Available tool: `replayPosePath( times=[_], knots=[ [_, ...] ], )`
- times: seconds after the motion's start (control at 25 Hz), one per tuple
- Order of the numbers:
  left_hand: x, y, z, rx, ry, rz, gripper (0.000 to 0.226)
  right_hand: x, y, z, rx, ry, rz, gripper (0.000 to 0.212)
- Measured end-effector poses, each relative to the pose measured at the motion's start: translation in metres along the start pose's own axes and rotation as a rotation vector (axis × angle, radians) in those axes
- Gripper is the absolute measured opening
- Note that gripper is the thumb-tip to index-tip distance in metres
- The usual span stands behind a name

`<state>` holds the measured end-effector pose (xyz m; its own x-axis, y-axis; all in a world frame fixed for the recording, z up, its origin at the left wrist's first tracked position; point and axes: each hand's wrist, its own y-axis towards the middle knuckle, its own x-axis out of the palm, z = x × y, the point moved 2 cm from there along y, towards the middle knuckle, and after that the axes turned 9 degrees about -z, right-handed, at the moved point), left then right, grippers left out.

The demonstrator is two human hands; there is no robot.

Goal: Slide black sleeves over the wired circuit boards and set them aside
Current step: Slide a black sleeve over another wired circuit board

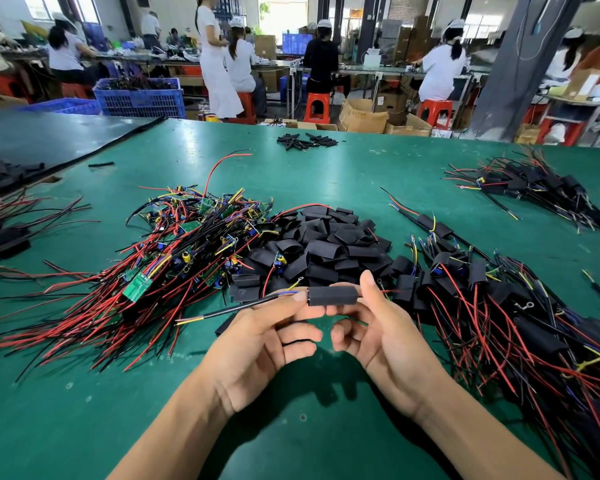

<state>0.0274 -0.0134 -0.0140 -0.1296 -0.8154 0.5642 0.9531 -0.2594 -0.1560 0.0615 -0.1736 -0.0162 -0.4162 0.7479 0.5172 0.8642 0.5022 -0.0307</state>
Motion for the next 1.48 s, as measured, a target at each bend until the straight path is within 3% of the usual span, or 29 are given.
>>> replayPosePath(
  times=[0.12, 0.2, 0.44, 0.6, 0.84, 1.04, 1.16, 1.32, 1.48],
  knots=[
    [-0.004, 0.001, 0.000, 0.032, -0.008, 0.059, 0.043, 0.003, -0.002, 0.000, -0.045, 0.011, -0.045, 0.030],
    [-0.004, 0.000, 0.001, 0.040, -0.007, 0.064, 0.037, 0.004, -0.002, 0.003, -0.067, 0.050, -0.024, 0.024],
    [-0.002, -0.001, 0.001, 0.068, 0.038, 0.090, 0.025, 0.005, -0.002, 0.005, -0.067, 0.022, 0.017, 0.043],
    [0.000, -0.001, 0.000, 0.056, 0.037, 0.056, 0.030, 0.004, -0.001, 0.005, -0.085, 0.019, 0.039, 0.039],
    [-0.001, 0.000, 0.001, 0.059, 0.065, 0.081, 0.020, -0.001, 0.000, 0.005, -0.146, -0.089, 0.041, 0.026],
    [-0.004, 0.002, 0.000, 0.102, 0.064, 0.131, 0.019, -0.001, 0.000, 0.005, -0.073, -0.100, 0.017, 0.025],
    [-0.004, 0.002, 0.001, 0.124, 0.084, 0.127, 0.020, 0.002, 0.000, 0.005, 0.037, -0.123, 0.000, 0.036],
    [-0.003, 0.001, 0.000, 0.125, 0.140, 0.107, 0.027, 0.007, -0.005, 0.002, 0.161, -0.126, -0.106, 0.021],
    [-0.003, 0.001, 0.002, 0.143, 0.132, 0.080, 0.030, 0.009, -0.004, -0.007, 0.067, -0.009, -0.007, 0.021]
  ],
)
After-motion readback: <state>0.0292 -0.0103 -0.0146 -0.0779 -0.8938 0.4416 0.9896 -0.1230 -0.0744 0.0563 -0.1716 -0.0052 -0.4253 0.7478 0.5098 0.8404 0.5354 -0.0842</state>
